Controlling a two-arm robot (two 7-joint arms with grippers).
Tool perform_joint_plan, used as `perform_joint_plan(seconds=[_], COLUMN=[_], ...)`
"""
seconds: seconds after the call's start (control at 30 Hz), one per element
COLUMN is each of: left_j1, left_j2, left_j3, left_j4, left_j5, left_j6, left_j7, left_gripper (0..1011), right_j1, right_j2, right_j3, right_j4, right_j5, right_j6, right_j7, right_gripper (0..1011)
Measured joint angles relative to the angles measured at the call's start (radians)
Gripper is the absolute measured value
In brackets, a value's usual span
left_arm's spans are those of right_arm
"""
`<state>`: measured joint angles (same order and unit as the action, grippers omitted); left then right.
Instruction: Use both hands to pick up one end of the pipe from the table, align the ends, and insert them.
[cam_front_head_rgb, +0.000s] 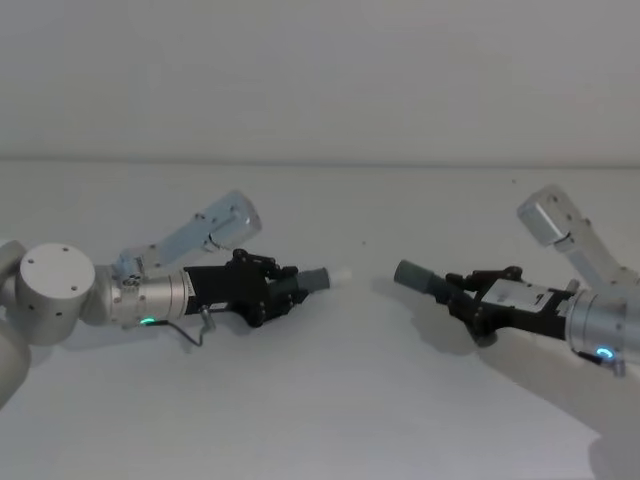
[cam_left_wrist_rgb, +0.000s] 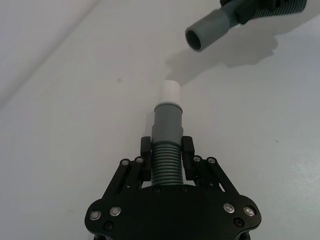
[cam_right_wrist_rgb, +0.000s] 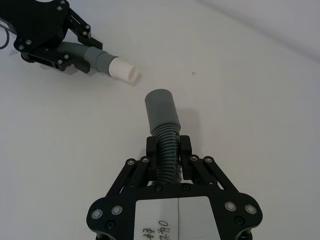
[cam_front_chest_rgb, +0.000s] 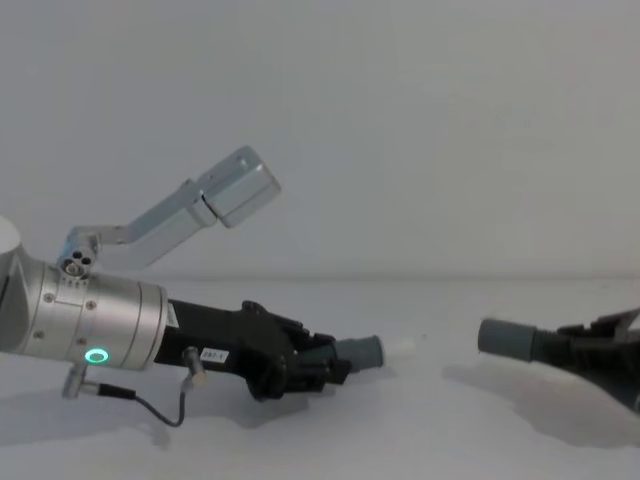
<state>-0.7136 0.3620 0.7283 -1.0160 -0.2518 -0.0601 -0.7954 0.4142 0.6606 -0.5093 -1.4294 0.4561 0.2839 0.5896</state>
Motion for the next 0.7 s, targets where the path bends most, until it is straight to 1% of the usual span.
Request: perform_joint_plan(seconds=[0.07,0.17,0.2,0.3,0.37,0.43,0.47,0.5,0.67,0.7], left_j1=[0.0,0.001,0.001,0.002,0.002,0.002,0.002,0.003,0.003,0.003], left_j2=[0.001,0.006,0.006,0.011,0.013,0.017,0.017,0.019,0.029,0.029], left_j3=[-0.002,-0.007,-0.007,-0.013,-0.015,-0.018,-0.018,-0.02,-0.027,-0.027], left_j4=[-0.004,-0.015,-0.015,-0.026,-0.031,-0.039,-0.039,-0.044,-0.065,-0.065], left_j5=[0.005,0.019,0.019,0.035,0.041,0.052,0.052,0.058,0.088,0.088], left_j6=[-0.012,-0.049,-0.049,-0.088,-0.103,-0.129,-0.129,-0.146,-0.218,-0.218], left_j7=[0.006,0.023,0.023,0.038,0.044,0.053,0.053,0.058,0.077,0.077], left_gripper=[344,344,344,344,344,344,344,344,344,344], right_j1=[-0.001,-0.002,-0.002,-0.002,0.001,0.005,0.005,0.009,0.019,0.021], right_j2=[0.007,0.021,0.026,0.038,0.046,0.053,0.053,0.058,0.069,0.07], right_j3=[0.003,0.008,0.009,0.01,0.01,0.008,0.008,0.005,-0.005,-0.007], right_j4=[-0.015,-0.042,-0.05,-0.072,-0.086,-0.099,-0.099,-0.108,-0.126,-0.128], right_j5=[-0.006,-0.023,-0.027,-0.044,-0.055,-0.065,-0.065,-0.076,-0.1,-0.103], right_j6=[-0.006,-0.017,-0.02,-0.027,-0.03,-0.03,-0.03,-0.03,-0.025,-0.024], right_j7=[-0.005,-0.013,-0.014,-0.016,-0.015,-0.013,-0.013,-0.008,0.004,0.005], right_gripper=[256,256,256,256,256,256,256,256,256,256])
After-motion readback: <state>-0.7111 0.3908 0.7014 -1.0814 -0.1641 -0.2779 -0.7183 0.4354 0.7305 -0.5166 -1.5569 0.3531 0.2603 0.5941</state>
